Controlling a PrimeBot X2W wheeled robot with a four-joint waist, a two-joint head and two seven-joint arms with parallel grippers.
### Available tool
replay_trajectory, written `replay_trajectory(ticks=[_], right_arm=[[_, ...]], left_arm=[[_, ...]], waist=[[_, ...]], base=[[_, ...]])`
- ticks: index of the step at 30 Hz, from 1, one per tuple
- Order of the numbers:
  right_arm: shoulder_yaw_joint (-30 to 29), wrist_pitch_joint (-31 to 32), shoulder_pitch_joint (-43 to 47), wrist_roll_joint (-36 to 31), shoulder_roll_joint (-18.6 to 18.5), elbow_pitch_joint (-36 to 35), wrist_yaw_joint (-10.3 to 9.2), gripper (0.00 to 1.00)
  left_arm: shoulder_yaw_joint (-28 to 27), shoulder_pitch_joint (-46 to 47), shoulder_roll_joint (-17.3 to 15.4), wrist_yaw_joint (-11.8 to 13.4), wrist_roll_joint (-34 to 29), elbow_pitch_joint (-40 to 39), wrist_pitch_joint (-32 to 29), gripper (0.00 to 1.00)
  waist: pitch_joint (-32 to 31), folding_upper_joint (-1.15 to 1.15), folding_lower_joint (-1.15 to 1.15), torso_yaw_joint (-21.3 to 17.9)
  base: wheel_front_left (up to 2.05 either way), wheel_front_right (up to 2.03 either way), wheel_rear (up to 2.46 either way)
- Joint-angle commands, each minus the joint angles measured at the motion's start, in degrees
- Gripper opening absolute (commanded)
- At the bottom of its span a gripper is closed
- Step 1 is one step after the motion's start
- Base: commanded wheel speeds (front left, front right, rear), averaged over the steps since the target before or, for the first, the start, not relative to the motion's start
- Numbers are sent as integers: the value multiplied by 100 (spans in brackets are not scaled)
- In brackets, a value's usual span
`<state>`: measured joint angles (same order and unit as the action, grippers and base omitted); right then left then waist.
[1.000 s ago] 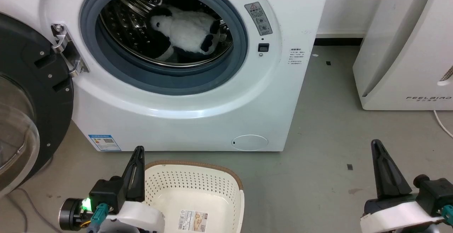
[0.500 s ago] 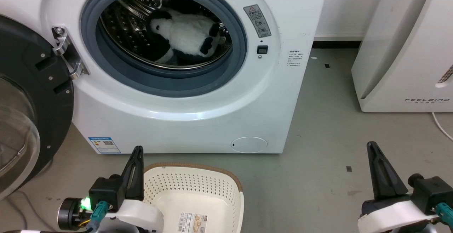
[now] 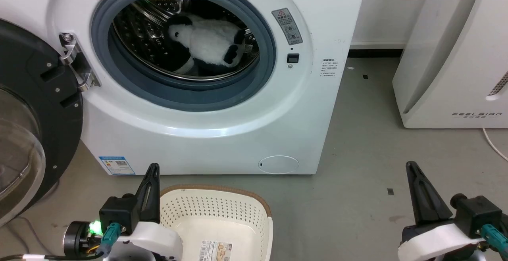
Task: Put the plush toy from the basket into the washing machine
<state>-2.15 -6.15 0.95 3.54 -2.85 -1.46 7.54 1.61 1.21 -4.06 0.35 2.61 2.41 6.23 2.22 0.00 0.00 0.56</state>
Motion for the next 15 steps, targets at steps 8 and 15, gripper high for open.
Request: replay_trajectory(ticks=[8,15], right_arm=[[47,105,-55,-90,-2,44,-4,0],[74,187,-61,-133,-2,61,-4,0]], left_arm=[[-38,-77,38,-21,-80,-63,-115,0],[-58,-84,51,-23,-109,-92,-198,0]], waist=[[-35,0,0,-9],[-66,0,0,-17]], base=[[0,0,0],[0,0,0]])
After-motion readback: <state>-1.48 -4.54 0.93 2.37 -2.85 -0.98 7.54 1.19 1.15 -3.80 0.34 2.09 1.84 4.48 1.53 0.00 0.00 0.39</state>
